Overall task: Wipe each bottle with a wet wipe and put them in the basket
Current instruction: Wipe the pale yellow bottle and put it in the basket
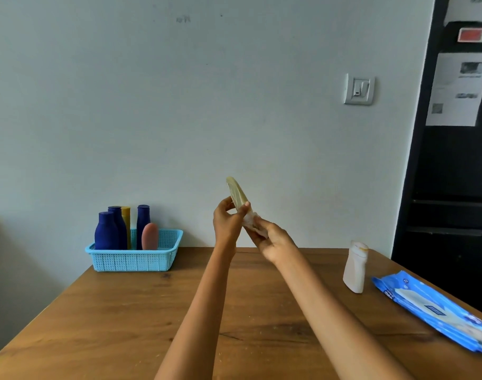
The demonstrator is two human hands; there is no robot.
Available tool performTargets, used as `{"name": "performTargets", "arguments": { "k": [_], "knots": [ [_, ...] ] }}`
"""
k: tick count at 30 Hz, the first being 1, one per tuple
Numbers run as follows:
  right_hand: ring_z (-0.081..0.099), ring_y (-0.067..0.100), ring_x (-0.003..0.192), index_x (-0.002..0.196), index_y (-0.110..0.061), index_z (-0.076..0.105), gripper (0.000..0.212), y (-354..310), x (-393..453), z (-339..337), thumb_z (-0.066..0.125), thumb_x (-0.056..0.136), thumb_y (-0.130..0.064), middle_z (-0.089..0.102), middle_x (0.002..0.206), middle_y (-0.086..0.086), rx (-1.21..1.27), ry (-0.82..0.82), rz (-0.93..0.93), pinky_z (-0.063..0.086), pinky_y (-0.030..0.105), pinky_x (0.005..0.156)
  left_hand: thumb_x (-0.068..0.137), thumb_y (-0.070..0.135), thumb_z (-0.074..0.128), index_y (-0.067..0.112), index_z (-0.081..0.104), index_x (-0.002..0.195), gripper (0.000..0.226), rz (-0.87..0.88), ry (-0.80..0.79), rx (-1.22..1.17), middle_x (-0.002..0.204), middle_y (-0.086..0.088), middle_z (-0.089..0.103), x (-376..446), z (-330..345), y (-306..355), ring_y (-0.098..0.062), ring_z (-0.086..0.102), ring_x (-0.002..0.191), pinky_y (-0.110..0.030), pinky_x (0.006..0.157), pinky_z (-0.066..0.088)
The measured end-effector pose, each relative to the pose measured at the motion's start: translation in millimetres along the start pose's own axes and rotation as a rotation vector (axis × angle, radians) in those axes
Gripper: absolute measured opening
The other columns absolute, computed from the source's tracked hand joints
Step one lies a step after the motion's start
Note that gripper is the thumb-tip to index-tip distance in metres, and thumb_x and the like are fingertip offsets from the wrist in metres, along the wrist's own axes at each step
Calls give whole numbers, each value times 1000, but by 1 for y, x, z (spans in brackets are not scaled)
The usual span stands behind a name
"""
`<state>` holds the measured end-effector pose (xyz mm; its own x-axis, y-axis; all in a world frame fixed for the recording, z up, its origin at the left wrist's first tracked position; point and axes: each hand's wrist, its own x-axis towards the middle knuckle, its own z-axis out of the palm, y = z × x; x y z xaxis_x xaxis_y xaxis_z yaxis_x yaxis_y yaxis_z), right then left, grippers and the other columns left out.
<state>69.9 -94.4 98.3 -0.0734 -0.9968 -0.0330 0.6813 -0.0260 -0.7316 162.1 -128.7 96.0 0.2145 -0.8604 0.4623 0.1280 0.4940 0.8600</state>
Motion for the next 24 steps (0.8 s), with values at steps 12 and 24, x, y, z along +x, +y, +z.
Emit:
{"name": "performTargets", "arguments": {
  "k": [12, 24],
  "knots": [
    [62, 13, 107, 122, -15, 62, 31, 6, -1, -15, 60, 91, -14, 66, 118, -1, -767, 82, -674, 51, 24, 89, 80, 27, 74, 11, 45, 118, 49, -162, -94, 11, 107, -10, 61, -6, 9, 5, -24, 64, 96, -33, 78, 56],
    [66, 18, 94, 104, -18, 66, 18, -12, 11, -22, 62, 89, -10, 68, 106, 6, -528, 90, -635, 56, 25, 73, 89, 1, 58, 5, 54, 125, 36, -262, -417, -371, 103, -12, 67, -6, -3, 6, -22, 67, 90, -32, 83, 57]
  ]
}}
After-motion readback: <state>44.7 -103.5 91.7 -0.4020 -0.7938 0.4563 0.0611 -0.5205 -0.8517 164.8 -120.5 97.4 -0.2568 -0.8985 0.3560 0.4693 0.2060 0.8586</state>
